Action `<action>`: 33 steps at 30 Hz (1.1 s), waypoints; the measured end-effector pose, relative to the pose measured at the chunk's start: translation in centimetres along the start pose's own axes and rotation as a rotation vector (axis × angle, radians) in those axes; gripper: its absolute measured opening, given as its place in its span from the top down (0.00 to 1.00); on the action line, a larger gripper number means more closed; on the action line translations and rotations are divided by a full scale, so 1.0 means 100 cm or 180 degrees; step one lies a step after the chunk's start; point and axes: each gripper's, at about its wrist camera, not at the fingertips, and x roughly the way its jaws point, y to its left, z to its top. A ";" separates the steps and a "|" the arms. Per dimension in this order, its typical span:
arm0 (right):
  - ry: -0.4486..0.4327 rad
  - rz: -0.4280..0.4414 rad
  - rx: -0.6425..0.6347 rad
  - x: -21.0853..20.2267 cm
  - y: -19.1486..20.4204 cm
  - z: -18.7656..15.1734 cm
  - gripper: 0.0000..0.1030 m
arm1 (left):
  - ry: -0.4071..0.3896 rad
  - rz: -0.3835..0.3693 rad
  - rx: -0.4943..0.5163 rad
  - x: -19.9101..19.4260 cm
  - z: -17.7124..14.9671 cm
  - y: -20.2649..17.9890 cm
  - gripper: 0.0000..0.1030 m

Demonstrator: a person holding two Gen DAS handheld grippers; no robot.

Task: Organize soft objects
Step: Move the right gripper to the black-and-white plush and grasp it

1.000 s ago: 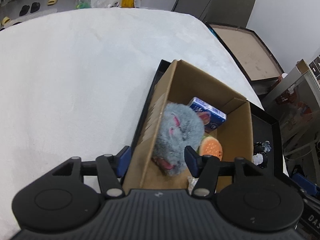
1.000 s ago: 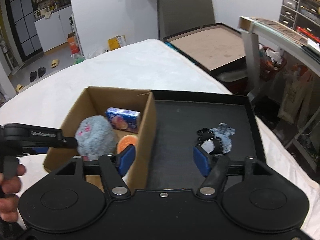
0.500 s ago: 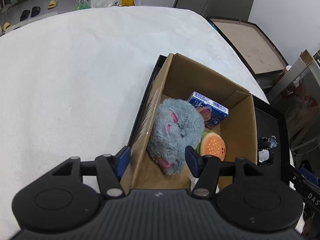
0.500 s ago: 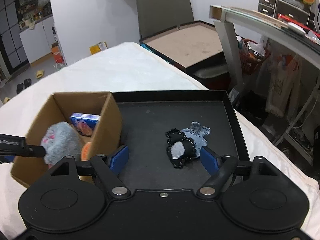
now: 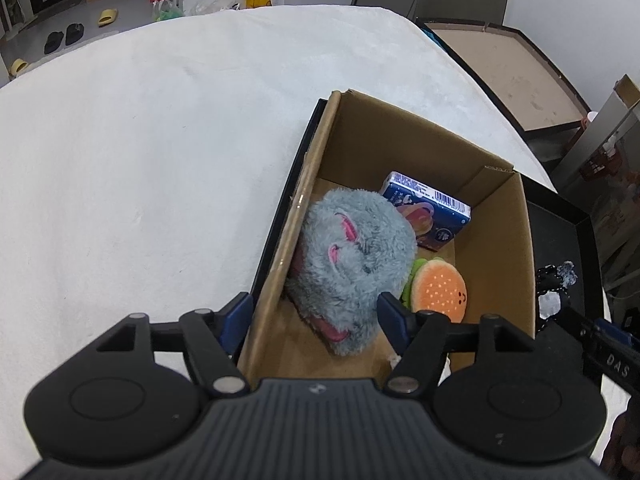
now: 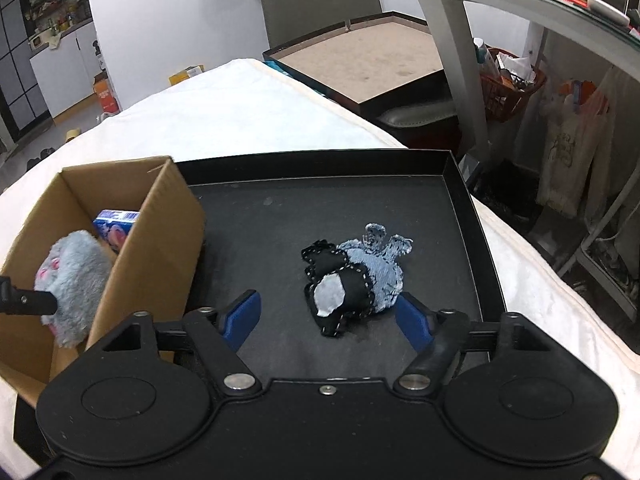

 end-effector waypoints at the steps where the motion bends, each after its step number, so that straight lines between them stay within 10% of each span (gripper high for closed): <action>1: 0.0003 0.0007 0.0008 0.003 -0.001 0.000 0.36 | 0.0000 0.0016 0.0008 0.001 0.000 -0.001 0.35; 15: 0.0104 0.0032 0.0075 0.036 -0.009 0.008 0.39 | -0.0012 0.0133 0.0080 0.007 -0.001 -0.014 0.29; 21: 0.0204 0.0044 0.0074 0.045 -0.008 0.008 0.73 | -0.0011 0.0132 0.0080 0.007 0.000 -0.013 0.30; 33: 0.0182 0.0144 -0.0052 0.024 -0.004 0.006 0.90 | -0.0007 0.0008 0.0004 0.004 0.001 -0.005 0.30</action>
